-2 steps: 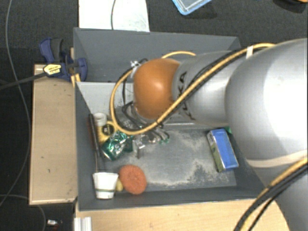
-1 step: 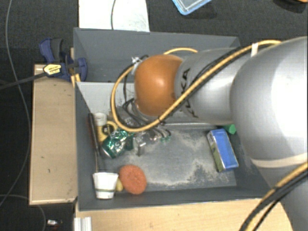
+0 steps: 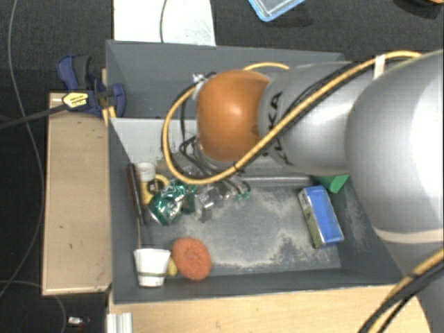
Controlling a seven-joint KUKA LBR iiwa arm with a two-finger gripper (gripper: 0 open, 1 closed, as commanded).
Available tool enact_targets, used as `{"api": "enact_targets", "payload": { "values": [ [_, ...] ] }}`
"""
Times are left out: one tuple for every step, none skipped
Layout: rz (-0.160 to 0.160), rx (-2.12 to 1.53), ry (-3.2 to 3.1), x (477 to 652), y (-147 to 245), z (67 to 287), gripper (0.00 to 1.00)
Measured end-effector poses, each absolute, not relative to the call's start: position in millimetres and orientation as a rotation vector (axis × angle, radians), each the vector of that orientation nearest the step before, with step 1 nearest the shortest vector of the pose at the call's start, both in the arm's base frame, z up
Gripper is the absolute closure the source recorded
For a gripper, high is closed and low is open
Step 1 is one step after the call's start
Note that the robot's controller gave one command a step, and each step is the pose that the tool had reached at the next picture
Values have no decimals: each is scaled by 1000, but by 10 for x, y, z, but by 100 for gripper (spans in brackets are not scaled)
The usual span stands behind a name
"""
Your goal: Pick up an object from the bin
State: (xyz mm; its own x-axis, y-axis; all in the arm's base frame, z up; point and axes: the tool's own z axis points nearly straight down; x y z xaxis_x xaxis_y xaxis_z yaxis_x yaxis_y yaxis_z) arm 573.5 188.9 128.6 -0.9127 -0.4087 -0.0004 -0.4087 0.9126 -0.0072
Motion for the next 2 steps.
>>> {"api": "enact_targets", "payload": {
  "values": [
    [-10, -652, 3061, 5760, 1898, 1715, 100],
    [-10, -649, 3063, 5756, 1898, 2048, 100]
  ]
}}
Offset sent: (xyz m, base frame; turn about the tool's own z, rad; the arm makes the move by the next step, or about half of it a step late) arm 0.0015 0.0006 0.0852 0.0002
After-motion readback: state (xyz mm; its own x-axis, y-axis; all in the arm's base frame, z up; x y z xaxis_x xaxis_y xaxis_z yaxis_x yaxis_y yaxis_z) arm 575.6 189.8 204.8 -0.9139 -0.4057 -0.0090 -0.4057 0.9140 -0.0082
